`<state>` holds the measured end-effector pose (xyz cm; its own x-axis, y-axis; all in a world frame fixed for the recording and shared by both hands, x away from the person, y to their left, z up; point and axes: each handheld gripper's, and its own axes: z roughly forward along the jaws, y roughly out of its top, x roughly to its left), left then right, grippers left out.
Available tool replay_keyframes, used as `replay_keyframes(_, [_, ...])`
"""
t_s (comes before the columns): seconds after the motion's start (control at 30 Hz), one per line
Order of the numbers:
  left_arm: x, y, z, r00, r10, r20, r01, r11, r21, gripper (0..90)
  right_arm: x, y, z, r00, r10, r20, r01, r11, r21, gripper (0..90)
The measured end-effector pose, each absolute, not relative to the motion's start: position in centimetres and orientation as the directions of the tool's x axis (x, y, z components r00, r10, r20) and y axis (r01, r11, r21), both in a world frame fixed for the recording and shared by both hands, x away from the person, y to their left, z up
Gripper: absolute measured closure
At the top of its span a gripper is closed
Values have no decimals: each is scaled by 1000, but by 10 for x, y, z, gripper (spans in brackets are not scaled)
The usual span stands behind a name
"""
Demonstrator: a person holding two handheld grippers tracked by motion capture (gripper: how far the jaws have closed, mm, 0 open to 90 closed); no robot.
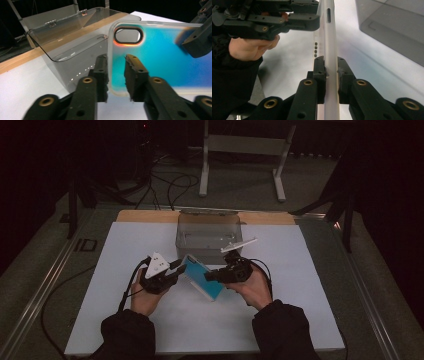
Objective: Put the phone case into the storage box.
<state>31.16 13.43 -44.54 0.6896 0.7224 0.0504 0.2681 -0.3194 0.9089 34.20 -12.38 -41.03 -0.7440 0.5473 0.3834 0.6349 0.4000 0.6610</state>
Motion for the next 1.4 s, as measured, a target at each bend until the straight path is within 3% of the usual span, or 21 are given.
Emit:
replay_keyframes(0.1, [312,135,-445,687,725,37,275,-307,911,670,342,-125,-410,-741,554,379,633,390,669,811])
replay_keyframes(0.23, [311,136,-444,661,750,36,285,-296,912,546,342,-125,-409,-739,560,373,630,379,678,811])
replay_keyframes(0.27, [311,137,-444,654,756,34,287,-289,913,473,342,-125,-409,-740,565,365,626,379,681,811])
replay_keyframes(0.3, [311,138,-443,645,764,30,290,-281,915,473,342,-125,-409,-740,565,365,626,379,681,811])
replay_keyframes(0.33, [311,138,-442,638,770,27,296,-277,914,378,341,-124,-409,-741,567,360,624,381,682,810])
replay_keyframes(0.37, [311,139,-442,631,775,24,300,-272,914,378,341,-124,-409,-741,567,360,624,381,682,810])
replay_keyframes(0.4, [311,140,-441,622,783,24,299,-266,917,294,341,-122,-410,-743,565,358,621,385,682,810])
replay_keyframes(0.43, [311,141,-440,611,791,24,302,-261,917,294,341,-122,-410,-743,565,358,621,385,682,810])
replay_keyframes(0.47, [311,142,-439,600,799,21,307,-254,917,214,341,-120,-411,-741,570,355,623,386,681,810])
replay_keyframes(0.5, [311,142,-439,590,807,15,310,-244,919,214,341,-120,-411,-741,570,355,623,386,681,810])
replay_keyframes(0.7, [310,146,-436,549,835,41,318,-254,914,3,342,-115,-411,-741,577,342,618,390,682,810])
replay_keyframes(1.4, [287,173,-447,494,866,74,275,-237,932,2,344,-111,-405,-738,598,313,604,378,701,810])
